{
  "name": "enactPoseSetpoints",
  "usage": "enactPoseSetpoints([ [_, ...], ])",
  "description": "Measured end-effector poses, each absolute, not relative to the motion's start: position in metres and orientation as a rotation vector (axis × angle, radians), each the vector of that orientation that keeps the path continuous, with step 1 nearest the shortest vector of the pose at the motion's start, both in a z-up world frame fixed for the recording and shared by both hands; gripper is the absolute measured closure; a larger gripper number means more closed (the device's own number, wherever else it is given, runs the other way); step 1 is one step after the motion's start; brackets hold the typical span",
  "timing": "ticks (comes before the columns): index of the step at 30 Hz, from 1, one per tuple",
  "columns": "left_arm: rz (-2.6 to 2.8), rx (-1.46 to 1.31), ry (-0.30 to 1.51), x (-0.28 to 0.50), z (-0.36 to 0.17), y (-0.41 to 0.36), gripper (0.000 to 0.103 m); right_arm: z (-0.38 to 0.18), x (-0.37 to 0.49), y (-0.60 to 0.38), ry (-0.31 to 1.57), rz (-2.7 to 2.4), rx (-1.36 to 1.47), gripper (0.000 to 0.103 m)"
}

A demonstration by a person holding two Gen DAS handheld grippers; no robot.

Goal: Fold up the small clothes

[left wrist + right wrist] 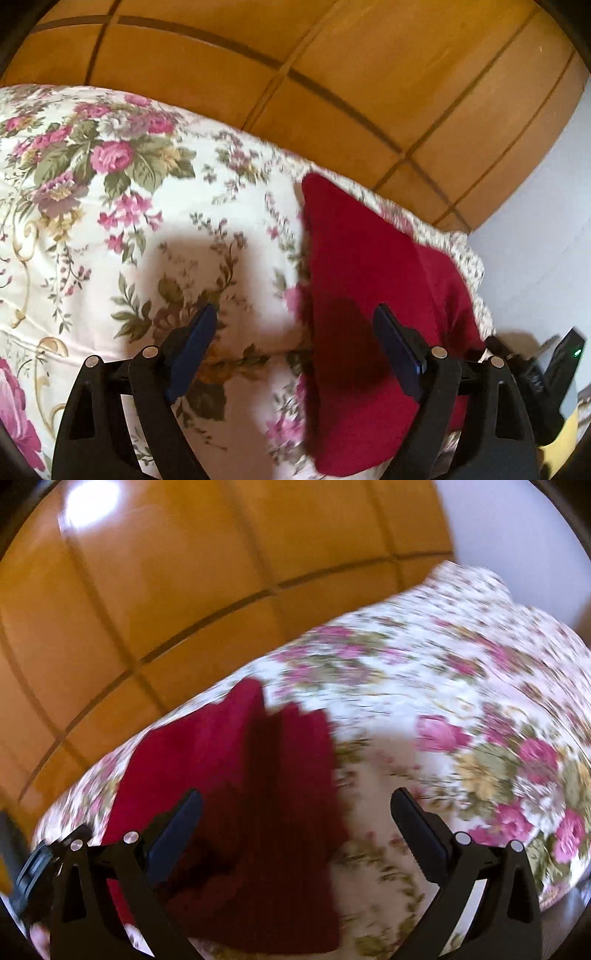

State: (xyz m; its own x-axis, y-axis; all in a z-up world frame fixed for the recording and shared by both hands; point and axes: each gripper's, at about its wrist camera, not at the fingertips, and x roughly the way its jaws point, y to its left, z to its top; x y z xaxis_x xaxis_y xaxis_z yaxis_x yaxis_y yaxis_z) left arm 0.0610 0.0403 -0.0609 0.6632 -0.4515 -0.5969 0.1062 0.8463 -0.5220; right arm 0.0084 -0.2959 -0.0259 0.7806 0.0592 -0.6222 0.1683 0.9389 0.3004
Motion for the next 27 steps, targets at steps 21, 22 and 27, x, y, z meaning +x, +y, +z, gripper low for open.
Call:
enactPoseSetpoints([
  [21,-0.519,-0.255,0.864,0.076,-0.076,-0.009,0.015,-0.068,-0.031,-0.308,0.952,-0.034,0.391,0.002],
  [22,-0.537,-0.236,0.868,0.075,-0.076,-0.015,0.015,-0.069,-0.034,-0.31,0.957,-0.045,0.399,0.002],
  [27,-0.505,-0.063,0.766,0.065,-0.071,-0.038,0.015,-0.049,-0.058,-0.34,0.805,-0.246,0.497,0.002],
])
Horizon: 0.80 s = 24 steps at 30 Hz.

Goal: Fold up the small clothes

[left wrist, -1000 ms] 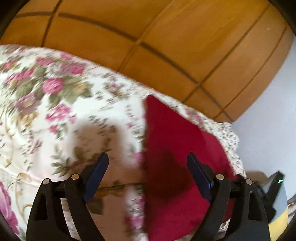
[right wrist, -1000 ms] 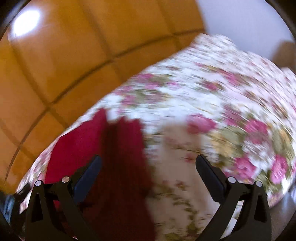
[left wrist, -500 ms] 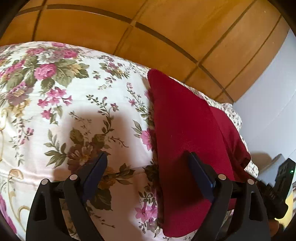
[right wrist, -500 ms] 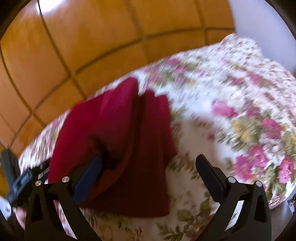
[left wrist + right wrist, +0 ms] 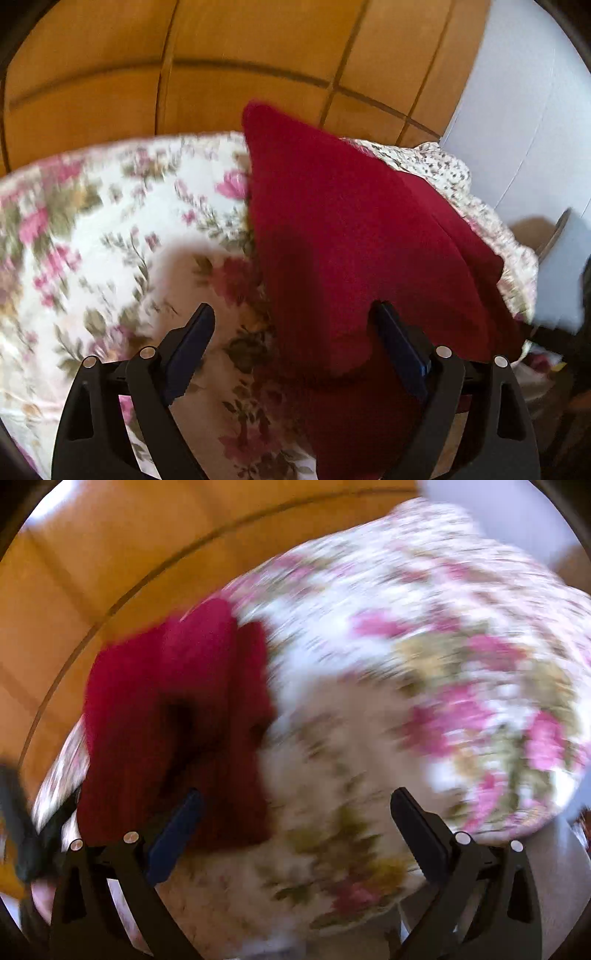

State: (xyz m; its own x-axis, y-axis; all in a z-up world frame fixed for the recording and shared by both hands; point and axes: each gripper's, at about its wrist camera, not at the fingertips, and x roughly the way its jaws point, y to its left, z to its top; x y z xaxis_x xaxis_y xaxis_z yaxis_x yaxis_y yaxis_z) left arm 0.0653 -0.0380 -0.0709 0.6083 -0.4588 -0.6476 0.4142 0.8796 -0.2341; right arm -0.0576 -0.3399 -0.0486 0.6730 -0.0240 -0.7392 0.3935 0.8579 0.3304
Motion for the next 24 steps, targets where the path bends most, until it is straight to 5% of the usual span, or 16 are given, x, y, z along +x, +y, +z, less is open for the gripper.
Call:
enactPoseSetpoints([
  [4,-0.5,-0.131,0.772,0.069,-0.076,-0.029,0.014,-0.015,-0.063,-0.326,0.614,-0.195,0.446,0.002],
  [12,-0.456,-0.209,0.754,0.059,-0.08,-0.013,0.008,-0.054,0.012,-0.28,0.831,-0.256,0.11,0.002],
  [17,-0.483,-0.213,0.75,0.054,-0.083,-0.009,0.004,-0.083,0.007,-0.325,0.882,-0.206,0.372,0.002],
  [24,-0.501,-0.143,0.61,0.022,-0.058,-0.014,0.004,-0.055,-0.026,-0.33,0.772,-0.1,0.581,0.002],
])
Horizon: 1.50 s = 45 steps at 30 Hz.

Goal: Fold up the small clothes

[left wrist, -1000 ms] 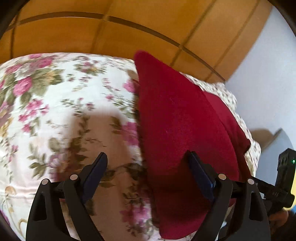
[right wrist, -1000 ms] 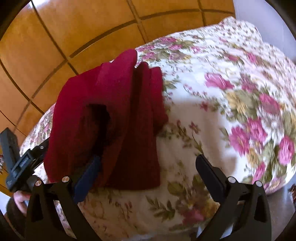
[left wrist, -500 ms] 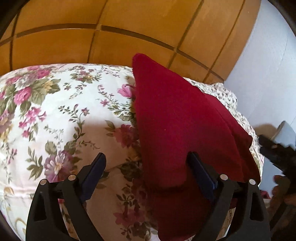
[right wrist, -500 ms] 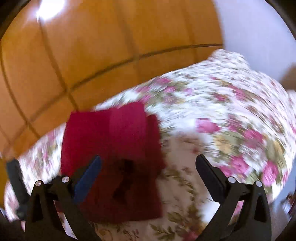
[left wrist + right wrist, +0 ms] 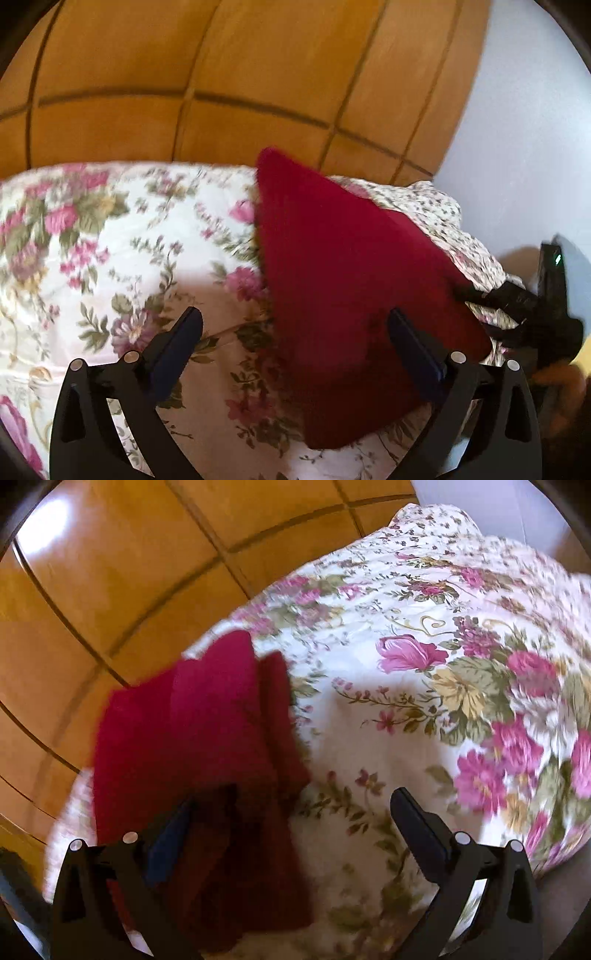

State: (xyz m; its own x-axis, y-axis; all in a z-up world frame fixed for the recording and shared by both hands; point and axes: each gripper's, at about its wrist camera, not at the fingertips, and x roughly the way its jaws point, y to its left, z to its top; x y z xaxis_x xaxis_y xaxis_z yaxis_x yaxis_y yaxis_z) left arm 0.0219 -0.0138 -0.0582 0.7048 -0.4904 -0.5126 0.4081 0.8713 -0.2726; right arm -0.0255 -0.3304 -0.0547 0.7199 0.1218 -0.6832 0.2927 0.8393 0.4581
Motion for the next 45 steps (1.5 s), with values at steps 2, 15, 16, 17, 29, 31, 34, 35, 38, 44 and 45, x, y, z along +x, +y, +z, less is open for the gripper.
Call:
enactPoseSetpoints([
  [2,-0.512,-0.102,0.581,0.014,-0.054,-0.018,0.004,-0.042,-0.039,-0.32,0.731,-0.054,0.538,0.002],
  [15,-0.543,0.021,0.73,0.019,-0.088,-0.037,0.004,-0.085,-0.044,-0.325,0.952,-0.217,0.543,0.002],
  [16,-0.546,0.016,0.733,0.02,-0.089,-0.036,0.004,-0.086,-0.044,-0.325,0.952,-0.224,0.531,0.002],
  [17,-0.547,0.01,0.738,0.022,-0.09,-0.035,0.003,-0.084,-0.043,-0.323,0.952,-0.229,0.512,0.002],
  [29,-0.569,0.013,0.564,0.03,-0.018,-0.059,0.003,-0.086,-0.04,-0.318,0.959,-0.224,0.487,0.002],
  [31,-0.535,0.089,0.552,0.04,-0.015,-0.076,0.003,-0.085,-0.04,-0.316,0.956,-0.23,0.477,0.002],
  [34,-0.489,0.244,0.596,0.062,-0.034,-0.108,0.003,-0.085,-0.04,-0.316,0.955,-0.231,0.472,0.002],
  [35,-0.471,0.329,0.64,0.072,-0.053,-0.121,0.003,-0.085,-0.039,-0.316,0.955,-0.231,0.474,0.002],
  [38,-0.462,0.412,0.631,0.082,-0.076,-0.131,0.003,-0.082,-0.041,-0.313,0.951,-0.221,0.473,0.002],
  [44,-0.495,0.325,0.617,0.08,-0.073,-0.115,0.003,-0.032,-0.06,-0.312,0.653,-0.228,0.458,0.002],
  [45,-0.499,0.315,0.615,0.08,-0.073,-0.114,0.003,-0.022,-0.062,-0.308,0.599,-0.223,0.426,0.002],
])
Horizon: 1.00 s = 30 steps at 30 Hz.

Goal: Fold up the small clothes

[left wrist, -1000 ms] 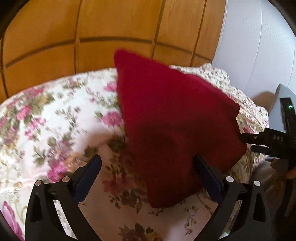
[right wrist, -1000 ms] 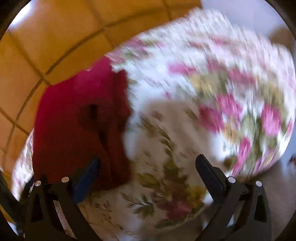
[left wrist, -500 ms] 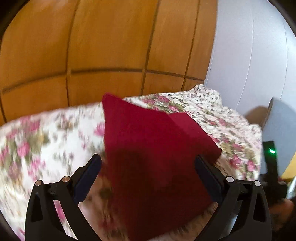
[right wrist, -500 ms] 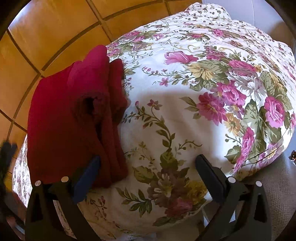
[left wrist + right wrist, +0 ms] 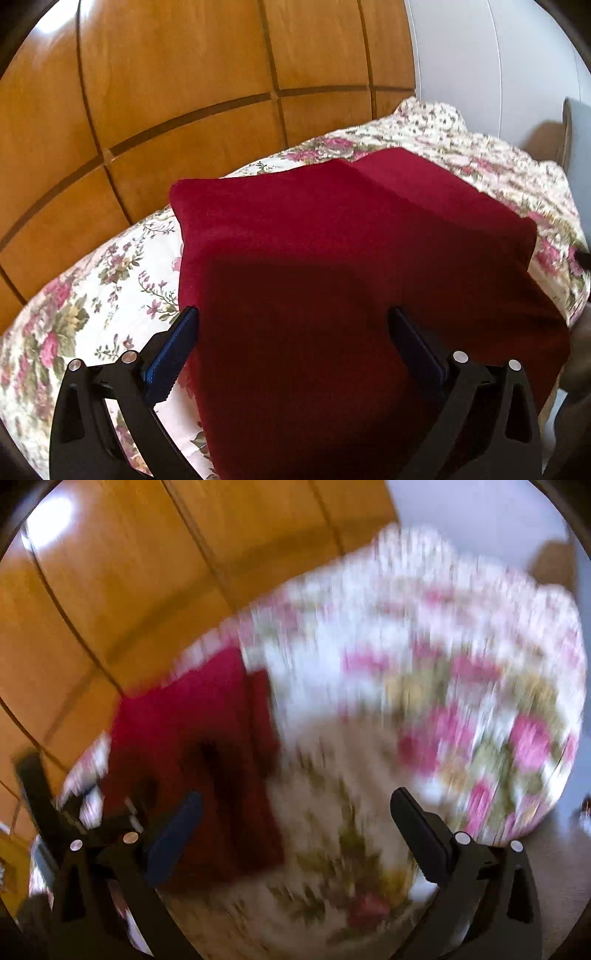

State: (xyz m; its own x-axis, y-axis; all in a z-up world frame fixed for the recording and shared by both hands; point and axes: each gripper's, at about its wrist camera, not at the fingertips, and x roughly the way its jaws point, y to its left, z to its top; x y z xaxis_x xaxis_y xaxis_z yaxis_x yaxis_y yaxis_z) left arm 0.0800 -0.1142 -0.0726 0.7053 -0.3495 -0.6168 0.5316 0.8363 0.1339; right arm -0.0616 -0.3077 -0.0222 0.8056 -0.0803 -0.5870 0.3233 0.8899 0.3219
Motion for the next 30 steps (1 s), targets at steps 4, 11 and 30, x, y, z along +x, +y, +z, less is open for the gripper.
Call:
enactPoseSetpoints([
  [4,-0.503,0.306,0.605,0.078,-0.072,-0.116,0.003,-0.005,-0.032,-0.287,0.59,-0.208,0.249,0.002],
  [11,-0.507,0.273,0.591,0.074,-0.072,-0.111,0.003,-0.039,0.053,-0.286,0.796,-0.17,0.189,0.002],
  [30,-0.514,-0.232,0.662,0.089,-0.066,-0.027,0.003,-0.08,0.046,-0.326,0.831,-0.22,0.482,0.002],
])
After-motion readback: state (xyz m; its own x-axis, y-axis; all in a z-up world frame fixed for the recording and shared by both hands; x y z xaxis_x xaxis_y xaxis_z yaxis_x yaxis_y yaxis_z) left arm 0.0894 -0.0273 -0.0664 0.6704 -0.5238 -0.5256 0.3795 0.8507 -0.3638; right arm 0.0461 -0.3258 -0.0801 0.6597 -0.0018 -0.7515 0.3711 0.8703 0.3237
